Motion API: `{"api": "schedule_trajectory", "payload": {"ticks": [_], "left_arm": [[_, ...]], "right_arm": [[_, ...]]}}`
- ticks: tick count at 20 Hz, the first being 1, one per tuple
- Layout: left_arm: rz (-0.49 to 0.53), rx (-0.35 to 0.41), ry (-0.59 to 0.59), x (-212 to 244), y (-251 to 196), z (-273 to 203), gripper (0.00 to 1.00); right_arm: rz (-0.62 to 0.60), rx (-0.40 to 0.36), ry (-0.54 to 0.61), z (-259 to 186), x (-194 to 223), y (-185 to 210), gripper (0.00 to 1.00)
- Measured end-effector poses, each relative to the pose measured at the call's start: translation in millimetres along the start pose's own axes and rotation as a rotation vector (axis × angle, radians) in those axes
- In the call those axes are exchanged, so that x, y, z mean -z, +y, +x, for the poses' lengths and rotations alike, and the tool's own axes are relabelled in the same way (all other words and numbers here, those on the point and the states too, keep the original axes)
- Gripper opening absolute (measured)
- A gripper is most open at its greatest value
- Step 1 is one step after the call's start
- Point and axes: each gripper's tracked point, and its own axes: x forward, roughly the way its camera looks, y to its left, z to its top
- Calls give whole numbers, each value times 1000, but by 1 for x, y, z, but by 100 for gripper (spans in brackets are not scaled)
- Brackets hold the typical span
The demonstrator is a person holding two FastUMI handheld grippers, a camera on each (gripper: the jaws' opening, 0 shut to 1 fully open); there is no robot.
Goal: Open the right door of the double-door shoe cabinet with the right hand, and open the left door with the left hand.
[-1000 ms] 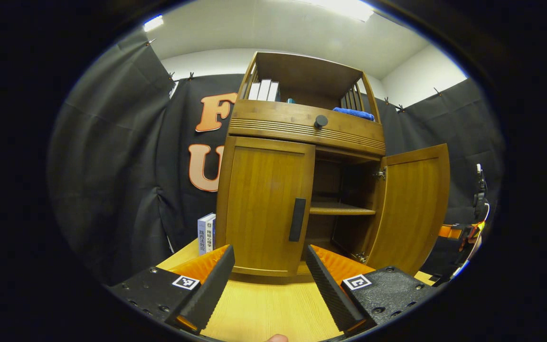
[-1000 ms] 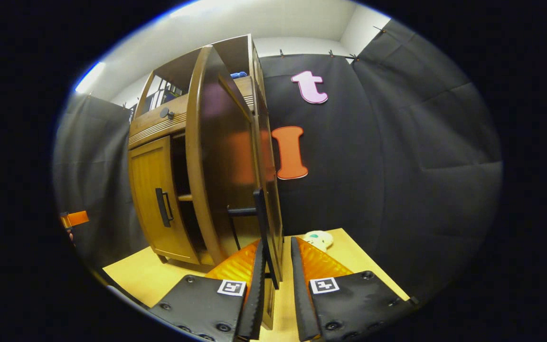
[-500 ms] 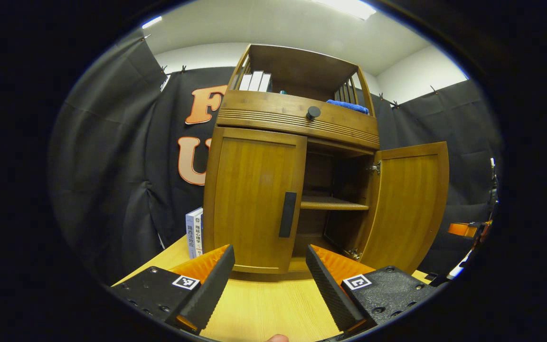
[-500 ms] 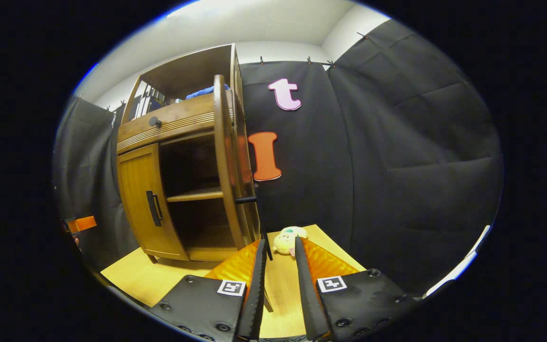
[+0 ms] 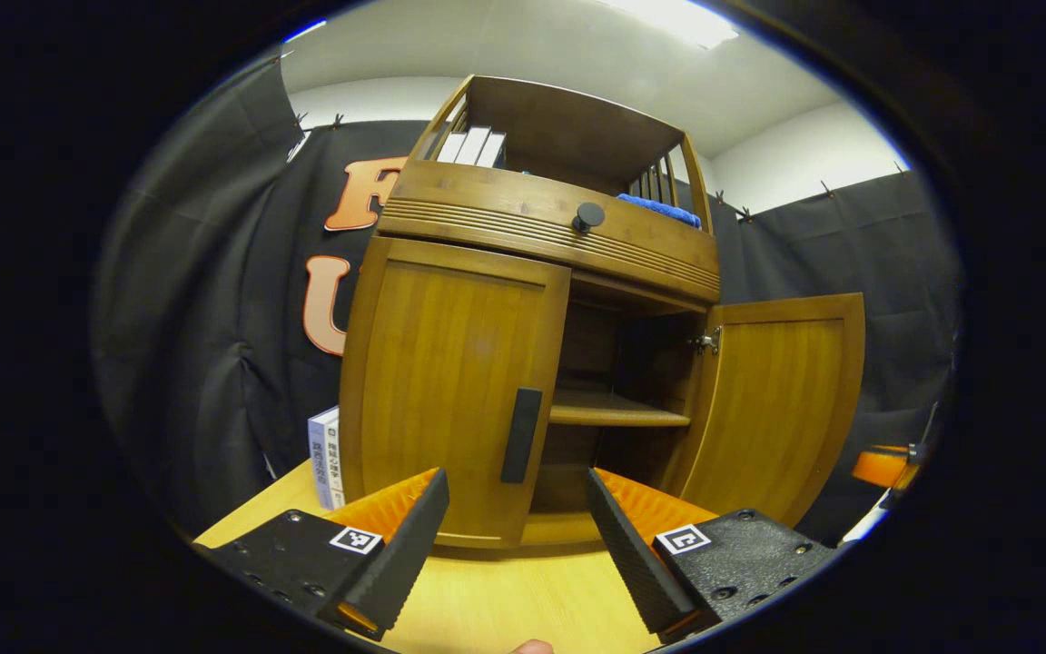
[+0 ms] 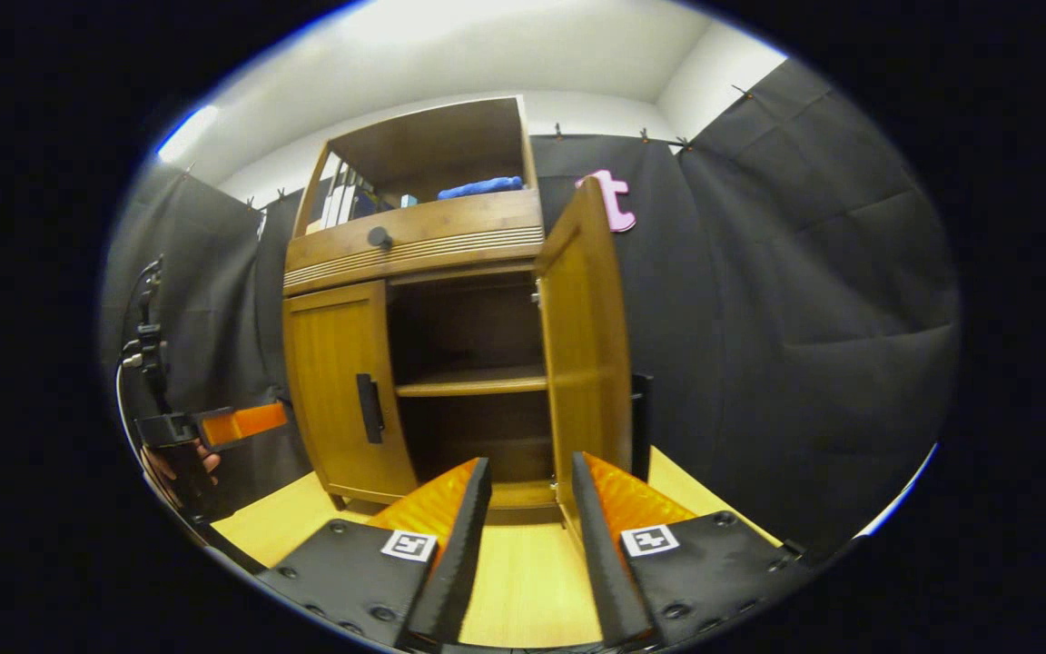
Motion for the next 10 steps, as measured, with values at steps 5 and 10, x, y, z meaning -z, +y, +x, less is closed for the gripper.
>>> {"api": "schedule_trajectory", "payload": {"ticks": [5,10], "left_arm": [[13,4,27,9,5,62,92],[97,-40,34,22,11,136,92]], "right_arm": [[28,-20,22,3,13,26,97],[16,-49,35,-1,16,43,89]]}}
